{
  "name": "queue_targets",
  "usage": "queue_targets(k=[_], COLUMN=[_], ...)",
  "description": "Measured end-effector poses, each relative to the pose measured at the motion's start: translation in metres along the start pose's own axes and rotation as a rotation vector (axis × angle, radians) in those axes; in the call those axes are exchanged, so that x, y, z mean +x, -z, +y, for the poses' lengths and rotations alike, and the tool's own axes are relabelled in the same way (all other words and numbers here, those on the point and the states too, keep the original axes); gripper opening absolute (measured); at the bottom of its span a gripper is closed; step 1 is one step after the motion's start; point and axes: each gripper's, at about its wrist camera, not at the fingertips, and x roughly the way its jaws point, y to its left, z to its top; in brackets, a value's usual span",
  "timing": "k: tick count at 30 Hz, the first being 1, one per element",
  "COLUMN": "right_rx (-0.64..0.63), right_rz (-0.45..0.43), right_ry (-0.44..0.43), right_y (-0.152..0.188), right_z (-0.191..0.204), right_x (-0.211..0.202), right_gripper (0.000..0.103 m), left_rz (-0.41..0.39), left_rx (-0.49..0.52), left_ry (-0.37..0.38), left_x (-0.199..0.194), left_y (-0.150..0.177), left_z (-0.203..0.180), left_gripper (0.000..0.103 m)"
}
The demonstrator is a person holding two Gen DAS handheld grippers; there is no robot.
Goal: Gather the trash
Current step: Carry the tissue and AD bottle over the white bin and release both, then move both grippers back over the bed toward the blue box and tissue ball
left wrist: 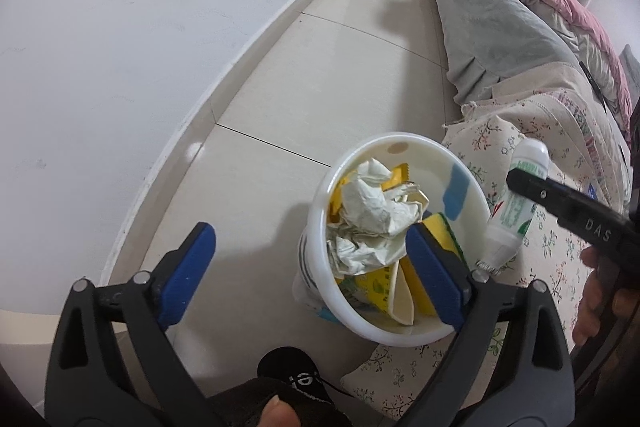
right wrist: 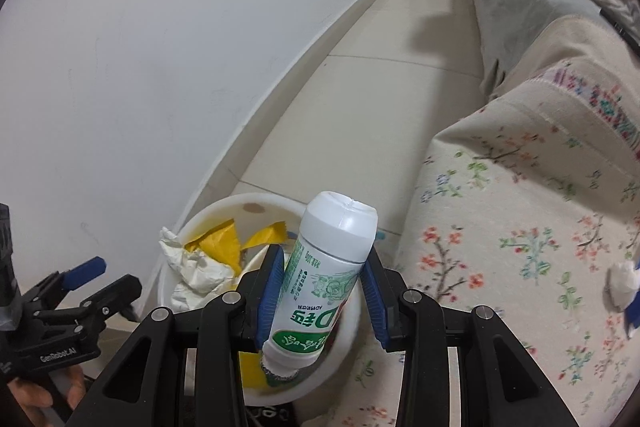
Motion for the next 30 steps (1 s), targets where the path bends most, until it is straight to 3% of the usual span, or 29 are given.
queue_targets(k=[2, 15, 30], right_rx=[0.02, 0.052, 0.167], right_rz=[0.002, -0.024, -0.058], right_ry=[-0.023, 0.028, 0.177], right_y=[0.001, 0.007, 0.016], right_z=[-0.003, -0.034, -0.132], right_x=[-0.002, -0.035, -0.089], right_gripper=[0.07, 0.072, 0.076], left_rz=[-0.001, -0.005, 0.011], left_rx=[-0.003, 0.011, 0.126], left_ry=[-0.003, 0.013, 0.031], left_x=[0.0, -0.007, -0.006], left_y=[-0.001, -0.004, -0.008], left_z=[0.001, -0.012, -0.074], left_gripper=[0.097, 0.097, 0.101])
